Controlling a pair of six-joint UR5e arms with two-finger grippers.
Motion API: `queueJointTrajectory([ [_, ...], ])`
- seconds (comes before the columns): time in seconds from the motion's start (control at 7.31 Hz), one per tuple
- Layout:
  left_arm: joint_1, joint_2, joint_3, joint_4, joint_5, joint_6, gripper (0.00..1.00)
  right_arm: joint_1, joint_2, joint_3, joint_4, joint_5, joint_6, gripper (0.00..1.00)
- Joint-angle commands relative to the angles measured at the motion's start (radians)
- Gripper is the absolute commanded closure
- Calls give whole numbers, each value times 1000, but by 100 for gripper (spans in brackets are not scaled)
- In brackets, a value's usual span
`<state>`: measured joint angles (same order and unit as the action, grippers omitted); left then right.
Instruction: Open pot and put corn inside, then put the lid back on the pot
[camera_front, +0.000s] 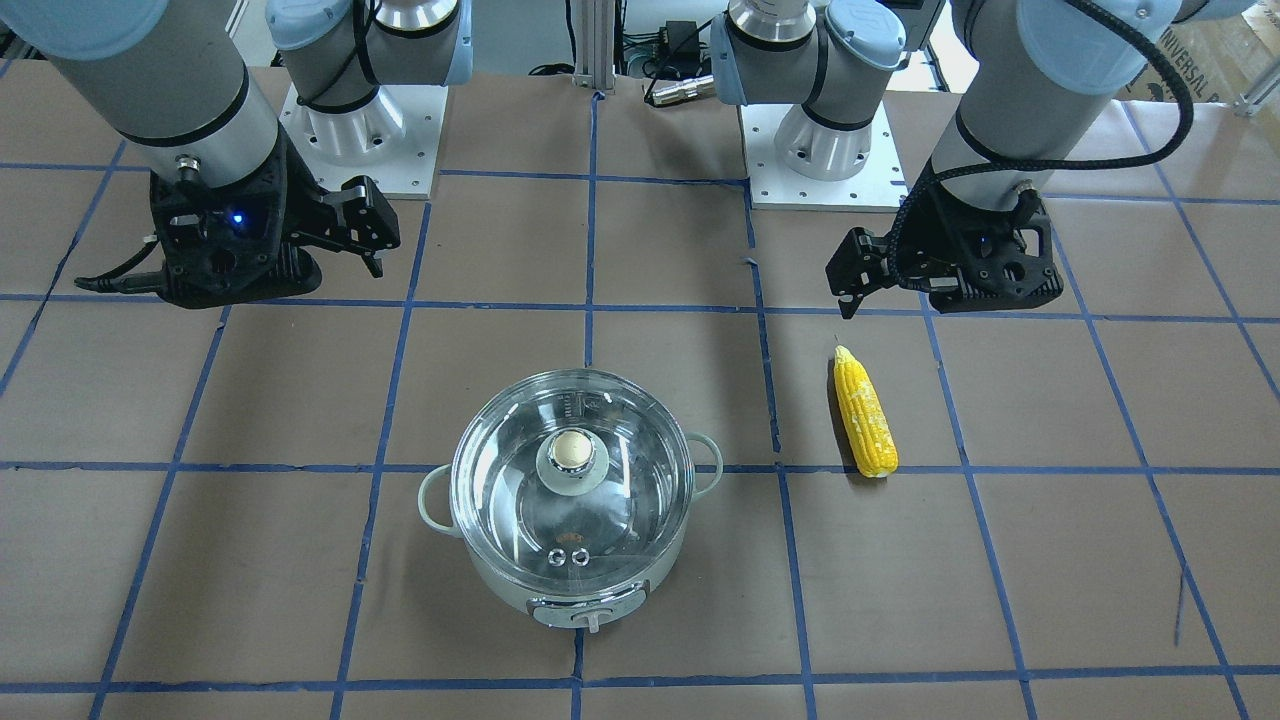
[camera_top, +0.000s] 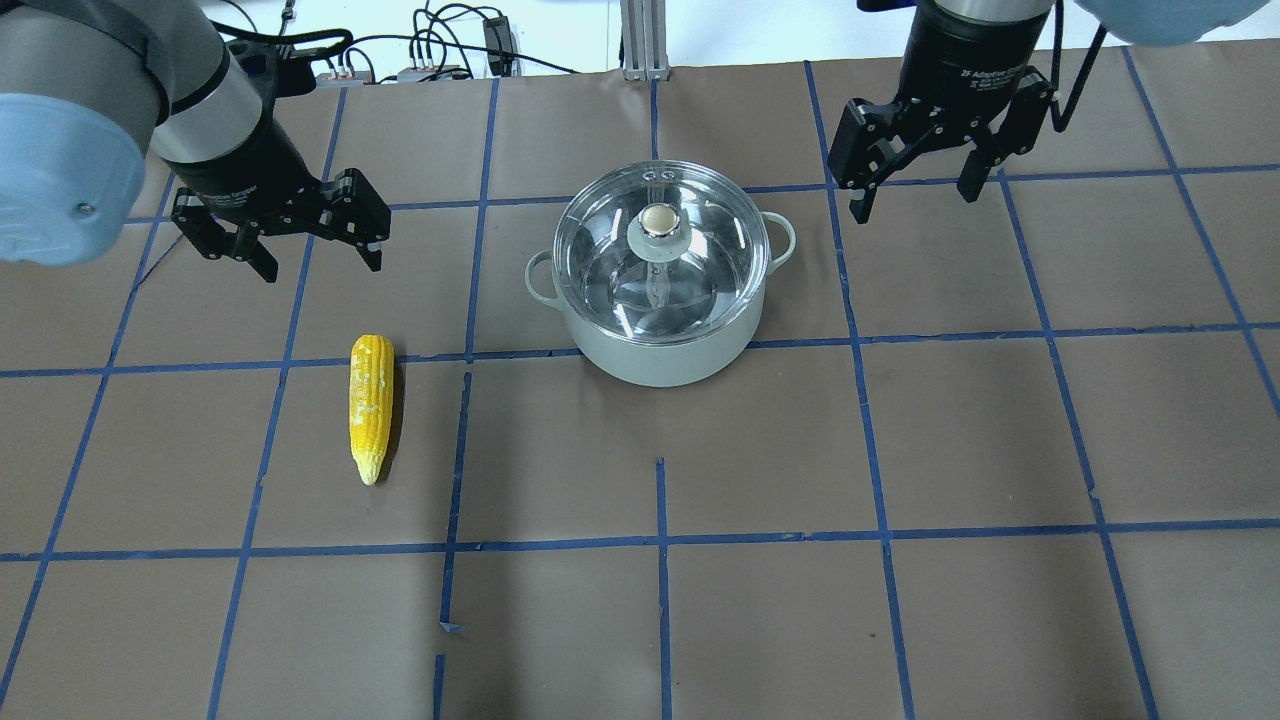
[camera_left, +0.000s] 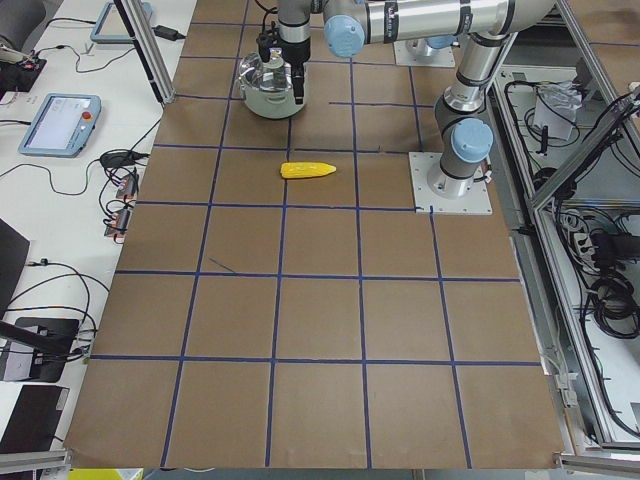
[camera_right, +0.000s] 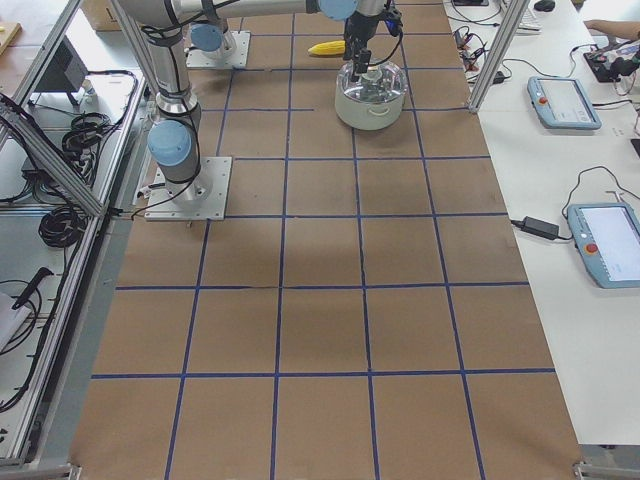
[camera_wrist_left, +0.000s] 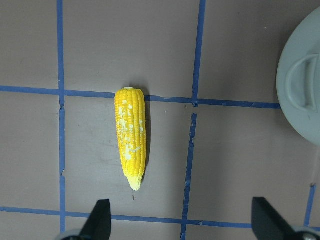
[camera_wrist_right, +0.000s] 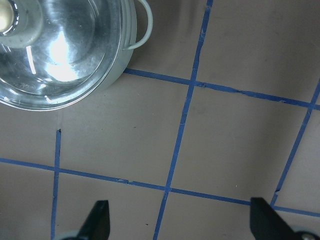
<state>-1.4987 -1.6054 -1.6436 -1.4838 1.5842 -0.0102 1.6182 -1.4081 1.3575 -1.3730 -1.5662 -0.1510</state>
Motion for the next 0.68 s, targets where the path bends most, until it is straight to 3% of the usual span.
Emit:
queueJointTrajectory([
  [0.0,0,2,-2,-1,2,-10,0,0,0,0,0,0,1,0],
  [0.55,3,18,-22,-21,5,6,0,0,0,2,0,2,2,0],
])
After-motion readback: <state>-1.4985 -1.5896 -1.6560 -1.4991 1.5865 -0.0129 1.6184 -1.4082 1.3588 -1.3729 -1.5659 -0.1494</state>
